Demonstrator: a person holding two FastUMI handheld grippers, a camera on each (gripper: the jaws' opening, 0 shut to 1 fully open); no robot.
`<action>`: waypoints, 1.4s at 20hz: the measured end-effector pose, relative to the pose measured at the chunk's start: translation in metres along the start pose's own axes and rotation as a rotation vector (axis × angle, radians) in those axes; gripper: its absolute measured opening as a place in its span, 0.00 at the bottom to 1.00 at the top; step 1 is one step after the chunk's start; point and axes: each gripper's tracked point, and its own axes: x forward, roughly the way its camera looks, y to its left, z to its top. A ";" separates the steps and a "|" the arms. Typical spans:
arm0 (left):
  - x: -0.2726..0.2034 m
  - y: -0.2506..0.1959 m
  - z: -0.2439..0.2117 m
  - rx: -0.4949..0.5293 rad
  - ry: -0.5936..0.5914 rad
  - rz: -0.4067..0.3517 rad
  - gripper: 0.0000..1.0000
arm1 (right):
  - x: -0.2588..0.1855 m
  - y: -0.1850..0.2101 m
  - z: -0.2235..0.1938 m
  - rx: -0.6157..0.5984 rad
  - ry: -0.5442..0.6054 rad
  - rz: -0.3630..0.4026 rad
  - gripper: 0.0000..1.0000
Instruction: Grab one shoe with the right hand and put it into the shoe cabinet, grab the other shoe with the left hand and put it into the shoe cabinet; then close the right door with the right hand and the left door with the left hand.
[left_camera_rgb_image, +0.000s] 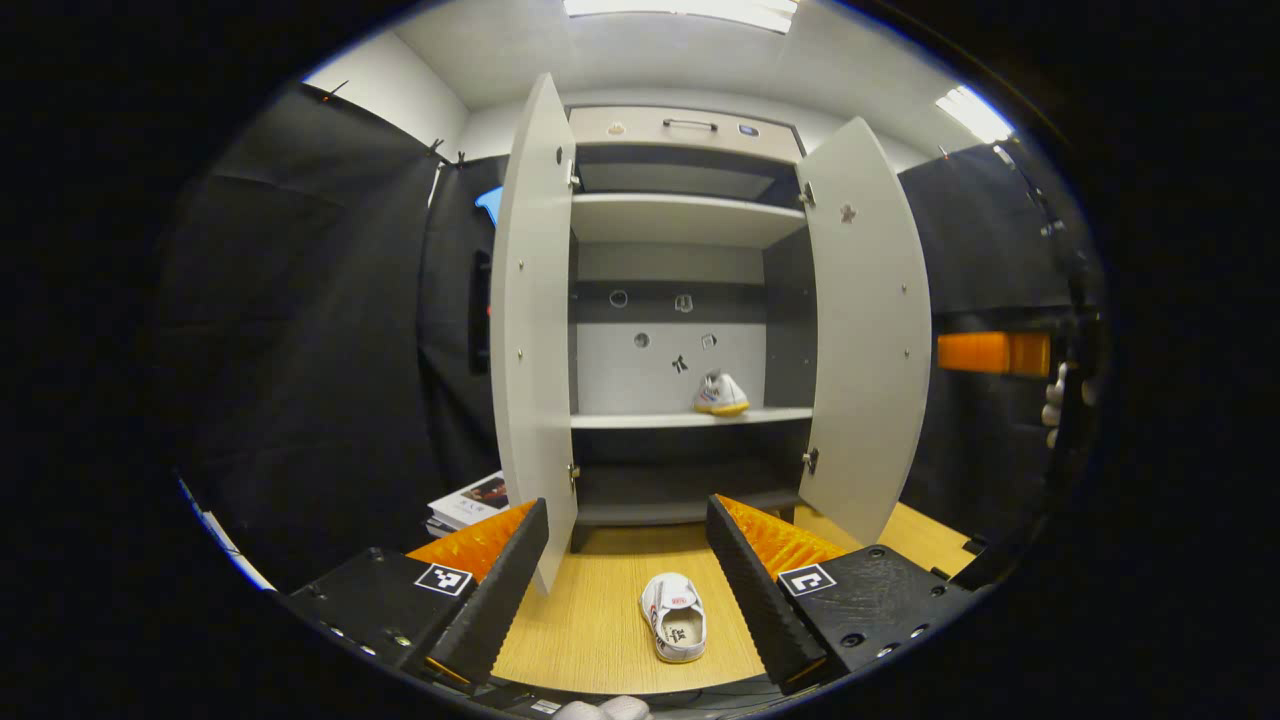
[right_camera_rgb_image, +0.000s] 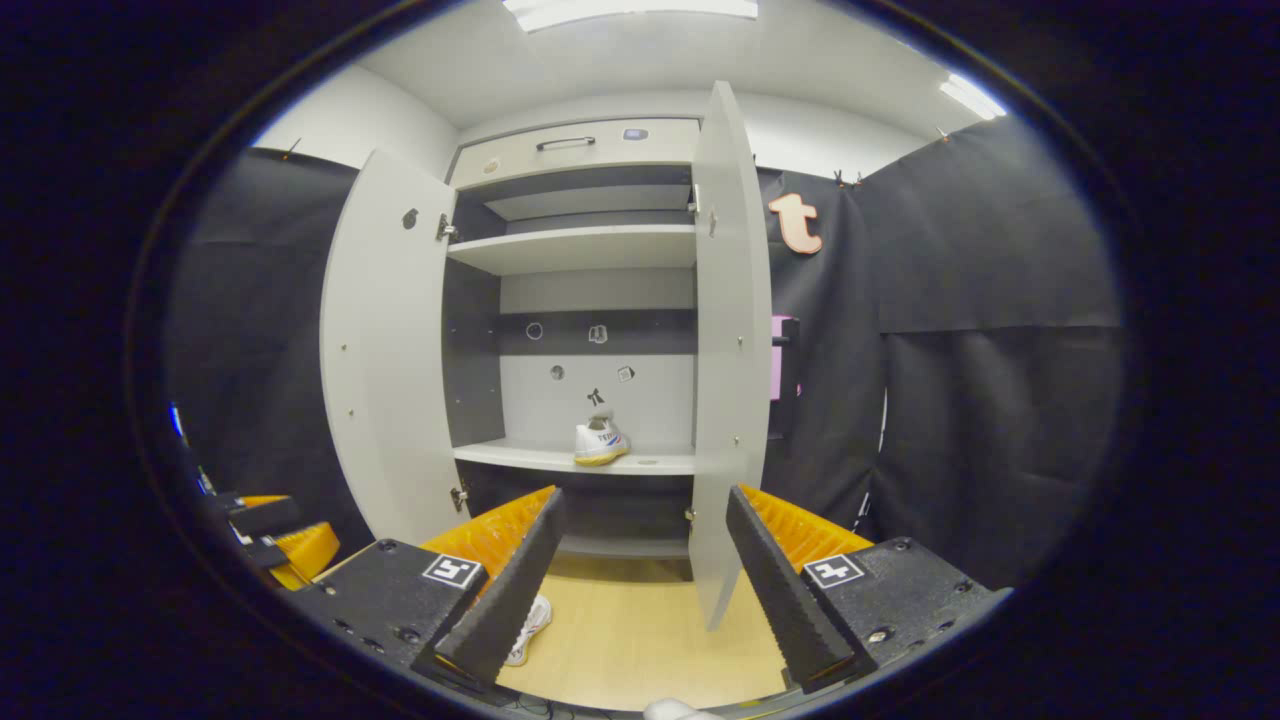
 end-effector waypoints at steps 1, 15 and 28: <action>0.008 -0.008 -0.019 0.005 0.020 -0.010 0.95 | 0.001 -0.002 -0.002 -0.007 0.008 0.005 1.00; 0.129 -0.014 -0.249 0.061 0.429 -0.009 0.97 | 0.019 0.012 -0.067 -0.092 0.207 0.114 1.00; 0.221 -0.028 -0.285 0.068 0.497 -0.078 0.71 | 0.050 0.003 -0.094 -0.084 0.287 0.112 1.00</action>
